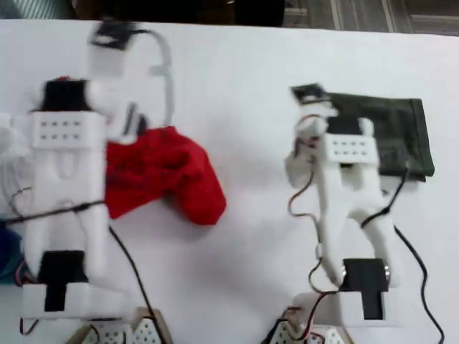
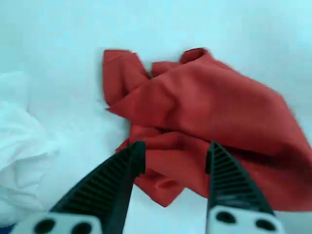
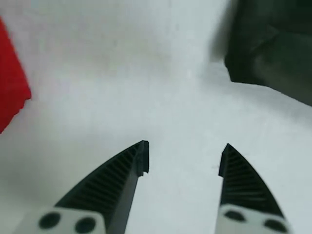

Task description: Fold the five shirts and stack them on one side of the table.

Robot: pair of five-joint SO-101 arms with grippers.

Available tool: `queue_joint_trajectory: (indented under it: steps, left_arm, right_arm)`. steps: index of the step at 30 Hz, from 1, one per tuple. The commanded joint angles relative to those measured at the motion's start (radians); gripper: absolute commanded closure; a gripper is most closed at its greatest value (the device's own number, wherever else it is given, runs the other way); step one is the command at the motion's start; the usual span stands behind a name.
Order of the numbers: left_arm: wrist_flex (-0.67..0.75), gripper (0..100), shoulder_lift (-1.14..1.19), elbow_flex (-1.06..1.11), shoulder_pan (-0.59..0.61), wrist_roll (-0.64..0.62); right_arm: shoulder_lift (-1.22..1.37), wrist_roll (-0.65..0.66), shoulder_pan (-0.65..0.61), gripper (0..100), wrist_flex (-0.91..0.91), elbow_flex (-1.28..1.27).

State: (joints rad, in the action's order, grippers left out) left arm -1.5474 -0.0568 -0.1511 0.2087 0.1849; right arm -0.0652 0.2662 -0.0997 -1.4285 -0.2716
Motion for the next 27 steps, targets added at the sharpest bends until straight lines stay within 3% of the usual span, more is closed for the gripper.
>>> queue_joint_trajectory:
  steps: [1,6,12,19,27]
  left_arm:
    - [0.184,78,-0.037,0.171,0.144,0.066]
    - [0.420,78,-0.038,0.341,0.279,0.078]
    - [0.465,78,-0.038,0.366,0.417,0.078]
    - [0.465,78,-0.038,0.369,0.511,0.080]
    - [0.463,78,-0.038,0.374,0.537,0.080]
  right_arm:
    - [-0.042,0.011,-0.153,76.6,0.012,0.002]
    - [-0.042,0.011,-0.390,76.5,0.025,0.002]
    - [-0.041,0.011,-0.578,76.5,0.071,0.000]
    - [-0.039,0.002,-0.673,76.5,0.153,0.000]
    - [0.105,0.002,-0.680,76.9,0.289,-0.037]
